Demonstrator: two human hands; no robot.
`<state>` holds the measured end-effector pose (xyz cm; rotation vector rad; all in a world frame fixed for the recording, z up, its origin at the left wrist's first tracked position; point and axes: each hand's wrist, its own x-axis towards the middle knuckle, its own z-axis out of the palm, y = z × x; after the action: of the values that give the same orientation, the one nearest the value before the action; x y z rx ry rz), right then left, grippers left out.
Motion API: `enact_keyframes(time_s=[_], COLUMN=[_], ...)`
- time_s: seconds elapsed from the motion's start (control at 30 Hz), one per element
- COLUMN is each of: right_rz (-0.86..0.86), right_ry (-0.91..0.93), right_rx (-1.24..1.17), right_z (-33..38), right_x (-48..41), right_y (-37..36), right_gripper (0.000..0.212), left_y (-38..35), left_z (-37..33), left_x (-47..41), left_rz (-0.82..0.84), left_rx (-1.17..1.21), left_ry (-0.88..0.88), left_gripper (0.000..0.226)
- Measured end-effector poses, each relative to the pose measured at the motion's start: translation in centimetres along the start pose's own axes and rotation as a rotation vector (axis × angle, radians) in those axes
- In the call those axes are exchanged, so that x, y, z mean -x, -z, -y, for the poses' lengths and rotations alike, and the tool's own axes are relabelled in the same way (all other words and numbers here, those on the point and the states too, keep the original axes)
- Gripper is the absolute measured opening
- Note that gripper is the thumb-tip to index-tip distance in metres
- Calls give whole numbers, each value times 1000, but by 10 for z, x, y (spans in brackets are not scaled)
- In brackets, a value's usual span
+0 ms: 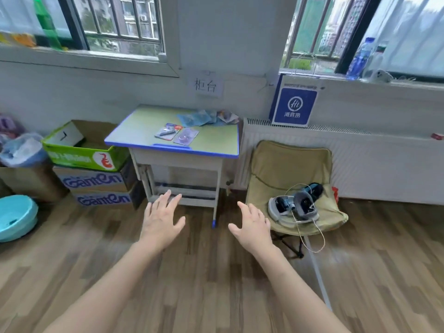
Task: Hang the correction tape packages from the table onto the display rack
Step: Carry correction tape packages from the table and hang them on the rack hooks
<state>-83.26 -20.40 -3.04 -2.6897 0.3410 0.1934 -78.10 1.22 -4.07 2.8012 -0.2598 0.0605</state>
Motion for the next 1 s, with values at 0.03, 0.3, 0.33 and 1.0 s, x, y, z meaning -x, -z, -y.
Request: enact_keyframes(time_s=[0.03,0.3,0.33,1.0], right_rz=[0,30,32,26], right_ry=[-3,-30,-27,-24], right_rx=[-2,-26,-28,-22], right_z=[6,35,37,125], right_x=[-18,-163,-186,-560], right_y=[2,5,5,15], right_gripper=[66,66,66,74], left_y=[2,-19,-22,-57], left_z=[4,37,42,120], left_x=[-20,-155,-175,-529], left_rz=[1,58,59,110], left_rx=[4,-3,-4,-37], left_ry=[2,34,42,73], left_gripper=[62,62,62,63])
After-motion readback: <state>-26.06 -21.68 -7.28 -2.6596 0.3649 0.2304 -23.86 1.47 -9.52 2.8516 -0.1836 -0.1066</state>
